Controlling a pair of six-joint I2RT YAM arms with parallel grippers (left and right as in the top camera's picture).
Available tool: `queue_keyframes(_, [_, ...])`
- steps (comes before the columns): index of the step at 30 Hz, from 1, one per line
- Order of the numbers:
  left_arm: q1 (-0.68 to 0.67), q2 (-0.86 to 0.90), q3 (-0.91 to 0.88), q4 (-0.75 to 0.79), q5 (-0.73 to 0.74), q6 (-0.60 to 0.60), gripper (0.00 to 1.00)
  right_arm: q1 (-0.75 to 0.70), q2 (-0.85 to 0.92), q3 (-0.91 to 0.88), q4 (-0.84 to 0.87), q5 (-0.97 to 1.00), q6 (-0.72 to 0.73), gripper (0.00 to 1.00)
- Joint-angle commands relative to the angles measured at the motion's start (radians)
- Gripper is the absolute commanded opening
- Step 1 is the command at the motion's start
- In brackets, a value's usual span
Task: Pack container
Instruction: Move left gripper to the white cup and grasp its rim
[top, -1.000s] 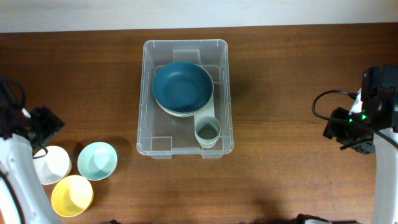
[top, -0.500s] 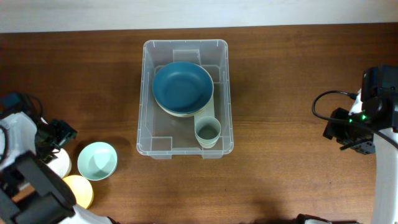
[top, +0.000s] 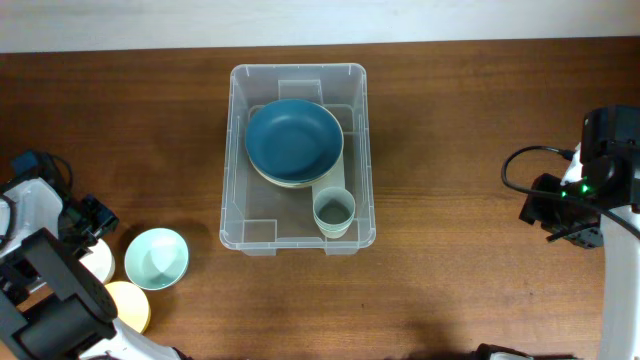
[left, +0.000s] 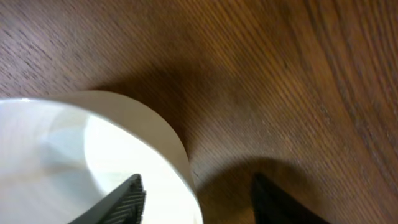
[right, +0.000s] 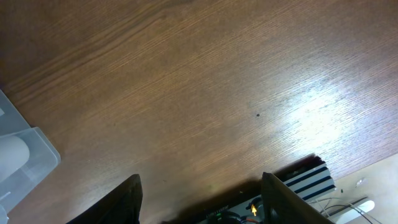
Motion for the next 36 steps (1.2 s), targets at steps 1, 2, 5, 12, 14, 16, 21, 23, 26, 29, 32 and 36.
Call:
queue_keyframes(1, [0.003, 0.014, -0.002, 0.011, -0.014, 0.001, 0.54, -0.001, -0.014, 0.0, -0.001, 0.01, 0.0, 0.57])
queue_keyframes(2, [0.003, 0.017, -0.002, 0.013, -0.014, 0.001, 0.54, -0.001, -0.014, 0.0, -0.001, 0.01, 0.0, 0.57])
queue_keyframes(5, [0.003, 0.031, -0.002, 0.019, -0.014, 0.0, 0.55, -0.001, -0.014, 0.0, -0.001, 0.01, 0.0, 0.57])
queue_keyframes(12, [0.003, 0.08, -0.002, 0.031, -0.014, 0.0, 0.54, -0.001, -0.014, 0.0, -0.001, 0.01, 0.0, 0.57])
queue_keyframes(14, [0.003, 0.084, -0.002, 0.031, -0.014, 0.0, 0.51, -0.001, -0.014, 0.0, -0.001, 0.01, 0.0, 0.57])
queue_keyframes(16, [0.003, 0.083, -0.002, 0.034, -0.014, 0.0, 0.45, -0.001, -0.014, 0.0, -0.001, 0.01, 0.0, 0.57])
queue_keyframes(21, [0.002, 0.083, 0.003, 0.037, -0.009, 0.0, 0.24, -0.001, -0.014, 0.0, -0.001, 0.01, 0.0, 0.57])
queue_keyframes(23, [0.002, 0.083, 0.015, 0.036, 0.015, 0.0, 0.15, -0.001, -0.014, 0.0, -0.001, 0.01, 0.0, 0.57])
queue_keyframes(26, [0.001, 0.083, 0.049, 0.023, 0.054, 0.0, 0.03, -0.001, -0.014, 0.0, -0.001, 0.01, 0.0, 0.57])
queue_keyframes(29, [-0.002, 0.081, 0.098, -0.008, 0.064, 0.001, 0.01, -0.001, -0.014, 0.0, -0.001, 0.01, 0.0, 0.57])
queue_keyframes(32, [-0.009, 0.066, 0.158, -0.05, 0.075, 0.002, 0.01, -0.001, -0.014, 0.0, -0.001, 0.01, 0.0, 0.57])
queue_keyframes(36, [-0.039, 0.012, 0.241, -0.1, 0.158, 0.041, 0.01, -0.001, -0.014, 0.0, -0.001, 0.01, 0.0, 0.57])
